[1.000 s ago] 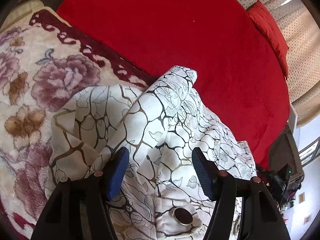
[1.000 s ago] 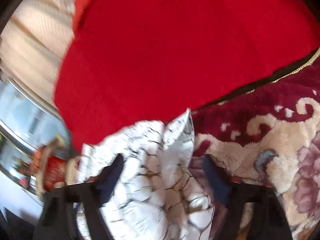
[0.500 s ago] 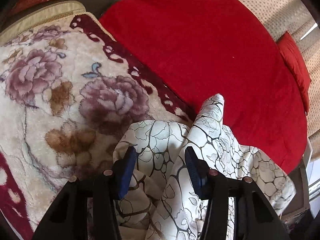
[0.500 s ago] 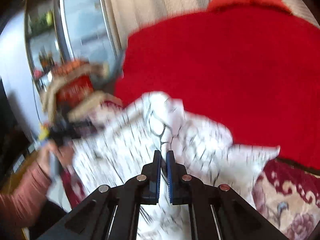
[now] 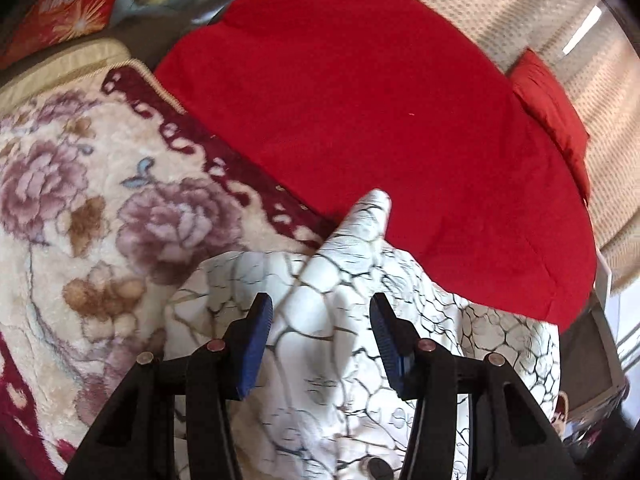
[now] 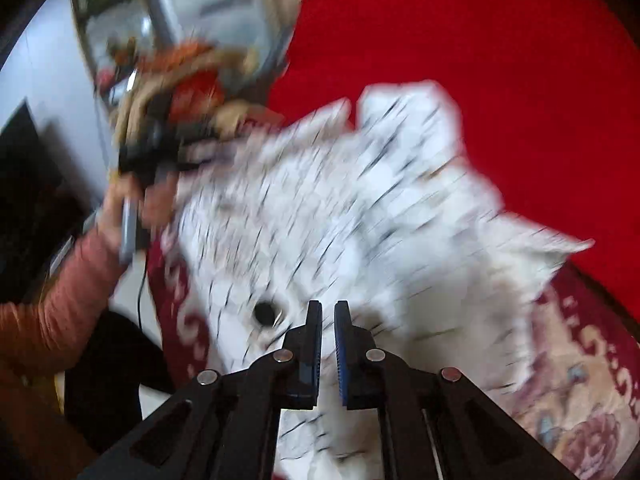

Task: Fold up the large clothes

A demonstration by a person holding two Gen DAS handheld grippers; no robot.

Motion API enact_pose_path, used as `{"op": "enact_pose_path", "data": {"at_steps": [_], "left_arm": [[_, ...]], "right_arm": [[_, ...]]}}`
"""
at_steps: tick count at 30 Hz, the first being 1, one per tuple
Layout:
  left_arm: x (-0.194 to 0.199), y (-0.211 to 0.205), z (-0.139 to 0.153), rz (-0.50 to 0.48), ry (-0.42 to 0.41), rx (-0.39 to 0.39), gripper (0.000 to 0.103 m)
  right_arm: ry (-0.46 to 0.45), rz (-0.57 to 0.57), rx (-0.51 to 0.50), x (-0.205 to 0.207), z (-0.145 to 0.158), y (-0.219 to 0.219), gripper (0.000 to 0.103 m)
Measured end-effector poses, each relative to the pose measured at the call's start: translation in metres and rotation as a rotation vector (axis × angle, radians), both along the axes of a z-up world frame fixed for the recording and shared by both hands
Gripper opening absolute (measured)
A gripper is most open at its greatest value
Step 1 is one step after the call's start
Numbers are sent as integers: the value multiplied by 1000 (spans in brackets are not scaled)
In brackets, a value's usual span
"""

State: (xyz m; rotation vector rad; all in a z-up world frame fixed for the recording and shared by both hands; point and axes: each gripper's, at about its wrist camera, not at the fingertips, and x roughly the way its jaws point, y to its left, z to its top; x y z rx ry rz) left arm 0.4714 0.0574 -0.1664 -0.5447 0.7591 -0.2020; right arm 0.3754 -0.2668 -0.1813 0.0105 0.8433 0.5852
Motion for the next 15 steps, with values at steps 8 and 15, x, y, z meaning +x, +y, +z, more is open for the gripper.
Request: {"op": "enact_pose_path", "data": {"at_steps": [8, 15], "left_arm": [[2, -19, -3, -32, 5, 30, 52], [5, -24, 0, -40, -3, 43, 52]], "right_arm": [[58, -568, 241, 37, -6, -132, 13], [274, -354, 210, 108, -56, -96, 13]]}}
